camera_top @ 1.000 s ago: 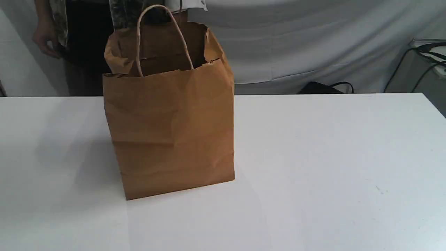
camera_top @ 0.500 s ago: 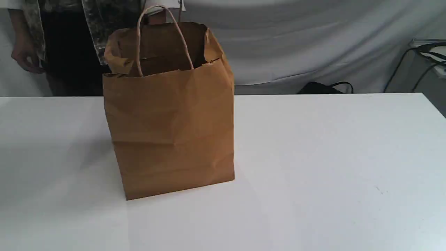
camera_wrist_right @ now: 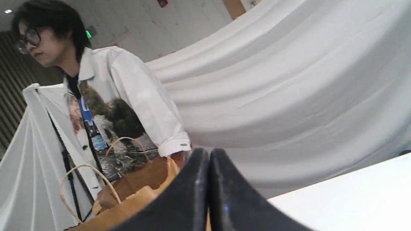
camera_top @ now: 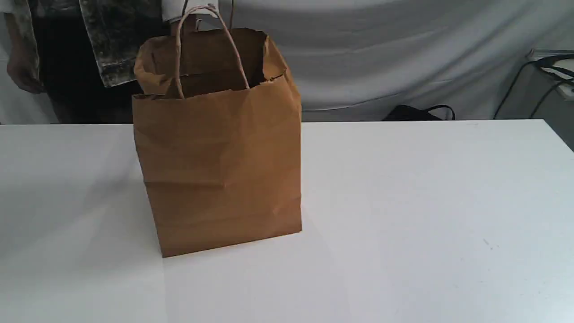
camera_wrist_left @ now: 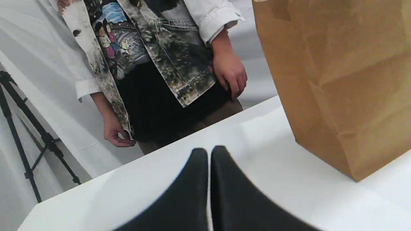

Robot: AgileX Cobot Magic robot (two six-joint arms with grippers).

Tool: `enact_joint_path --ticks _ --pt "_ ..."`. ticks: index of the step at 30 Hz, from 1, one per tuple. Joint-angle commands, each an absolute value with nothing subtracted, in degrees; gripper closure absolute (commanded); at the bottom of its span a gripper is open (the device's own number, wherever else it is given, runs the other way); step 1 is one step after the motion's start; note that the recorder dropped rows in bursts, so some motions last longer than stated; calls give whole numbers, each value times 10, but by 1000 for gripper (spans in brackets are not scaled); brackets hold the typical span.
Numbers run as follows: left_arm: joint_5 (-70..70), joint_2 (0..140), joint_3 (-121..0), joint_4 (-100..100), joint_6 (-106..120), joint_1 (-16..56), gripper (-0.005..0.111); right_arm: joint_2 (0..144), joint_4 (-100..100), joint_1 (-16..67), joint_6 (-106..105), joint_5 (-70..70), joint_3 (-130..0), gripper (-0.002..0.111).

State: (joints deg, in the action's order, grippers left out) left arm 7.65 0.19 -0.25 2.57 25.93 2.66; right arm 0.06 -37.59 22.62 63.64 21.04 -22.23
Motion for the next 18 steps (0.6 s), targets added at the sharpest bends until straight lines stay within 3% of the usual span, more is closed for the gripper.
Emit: enact_joint_path --ticks 1,7,18 --pt "75 0 0 24 257 26 107 0 -385 227 631 225 -219 108" --pt "75 0 0 24 257 26 107 0 -324 227 622 312 -219 108" --pt "75 0 0 24 257 26 107 0 -65 227 576 273 -216 108"
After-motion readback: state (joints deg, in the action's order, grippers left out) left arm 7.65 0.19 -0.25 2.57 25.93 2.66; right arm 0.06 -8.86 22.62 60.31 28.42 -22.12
